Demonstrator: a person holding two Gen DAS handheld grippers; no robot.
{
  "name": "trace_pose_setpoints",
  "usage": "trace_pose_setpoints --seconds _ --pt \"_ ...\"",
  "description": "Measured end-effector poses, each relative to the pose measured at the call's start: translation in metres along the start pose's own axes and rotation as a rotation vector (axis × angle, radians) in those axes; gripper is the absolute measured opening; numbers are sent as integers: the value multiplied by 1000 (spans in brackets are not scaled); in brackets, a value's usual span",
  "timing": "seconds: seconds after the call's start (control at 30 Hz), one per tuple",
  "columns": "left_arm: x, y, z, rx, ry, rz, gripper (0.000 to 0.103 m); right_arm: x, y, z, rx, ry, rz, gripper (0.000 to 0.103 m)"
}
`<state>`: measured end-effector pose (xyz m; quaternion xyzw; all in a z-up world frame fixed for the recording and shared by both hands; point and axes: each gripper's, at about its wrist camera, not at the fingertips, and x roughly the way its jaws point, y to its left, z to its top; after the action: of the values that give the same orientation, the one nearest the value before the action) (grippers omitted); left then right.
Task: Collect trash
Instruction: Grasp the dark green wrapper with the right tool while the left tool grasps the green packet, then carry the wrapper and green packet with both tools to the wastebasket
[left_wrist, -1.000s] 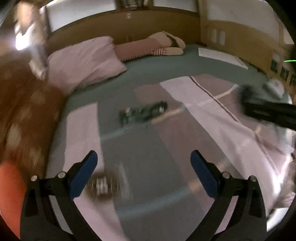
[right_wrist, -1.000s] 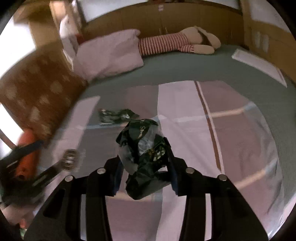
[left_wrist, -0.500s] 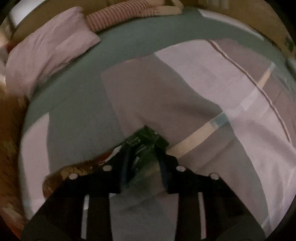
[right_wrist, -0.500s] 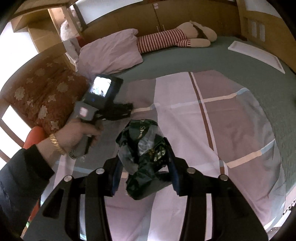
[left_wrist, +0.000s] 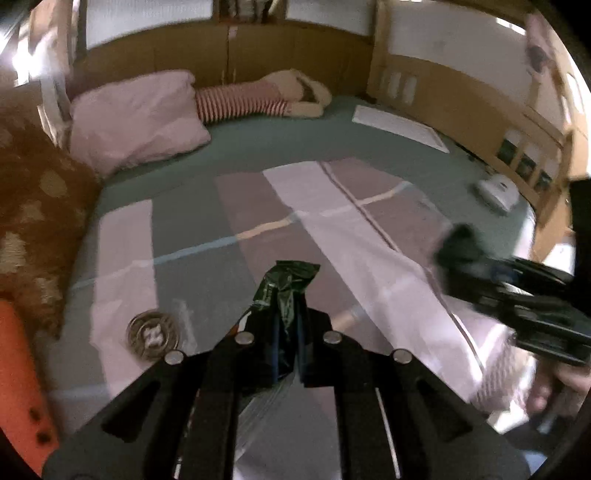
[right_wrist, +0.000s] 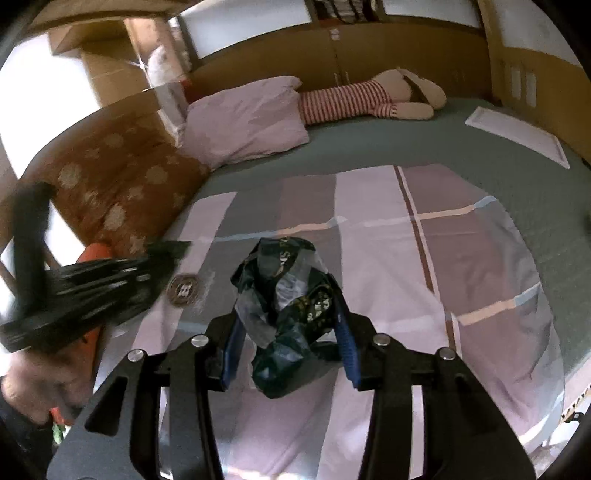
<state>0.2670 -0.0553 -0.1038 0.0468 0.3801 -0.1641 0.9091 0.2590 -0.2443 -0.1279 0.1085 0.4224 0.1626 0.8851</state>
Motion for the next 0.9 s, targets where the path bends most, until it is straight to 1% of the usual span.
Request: trace_pose_setpoints --seconds 0.03,0.07,0.13,0.17,0.27,0.33,0.4,0.43,0.5,0.57,0.6,0.63,0.7,0.77,0.83,0.87,0.9 --pt "-12 -3 -5 -8 -16 7 8 -7 8 -9 -23 0 1 44" --pt "-29 -5 -15 -43 -31 7 8 -11 13 -13 -34 -1 -2 44" --pt "-42 -5 -30 -95 -30 2 8 -17 21 -26 -60 -3 -22 44" --pt "-46 -5 -41 -120 -28 16 8 -17 21 -29 -61 2 -29 44" --pt "-42 -1 -60 -160 -17 44 8 -12 19 -39 -52 27 -48 44" --pt "-34 4 -64 -183 -6 20 8 -14 19 -41 -46 16 -55 44" --pt "-27 5 -64 -166 -11 28 8 -23 21 -42 -46 -15 -54 44" --pt "-25 3 -64 -147 -15 35 8 -38 20 -42 -39 -53 -59 44" --pt "-21 -1 -66 -118 -9 32 8 -61 15 -46 -21 -90 -65 44" --pt "-16 -4 -68 -109 4 14 8 -99 -1 -56 -5 -125 -91 44" --pt "-16 -7 -68 -98 7 1 8 -124 -14 -64 1 -146 -130 44" --pt "-17 -10 -68 -89 5 -9 8 -141 -24 -69 10 -161 -156 44" --pt "-19 -19 -68 -65 2 -35 8 -184 -56 -86 57 -197 -233 44" --pt "-22 -32 -65 -35 -1 -47 8 -224 -96 -113 132 -216 -318 46" --pt "-33 -57 -60 15 -21 -114 8 -246 -133 -146 205 -217 -406 48" --pt "-37 -68 -58 33 -26 -140 8 -250 -146 -160 235 -222 -438 53" --pt "-41 -86 -54 54 -26 -189 8 -252 -165 -178 274 -215 -470 66"
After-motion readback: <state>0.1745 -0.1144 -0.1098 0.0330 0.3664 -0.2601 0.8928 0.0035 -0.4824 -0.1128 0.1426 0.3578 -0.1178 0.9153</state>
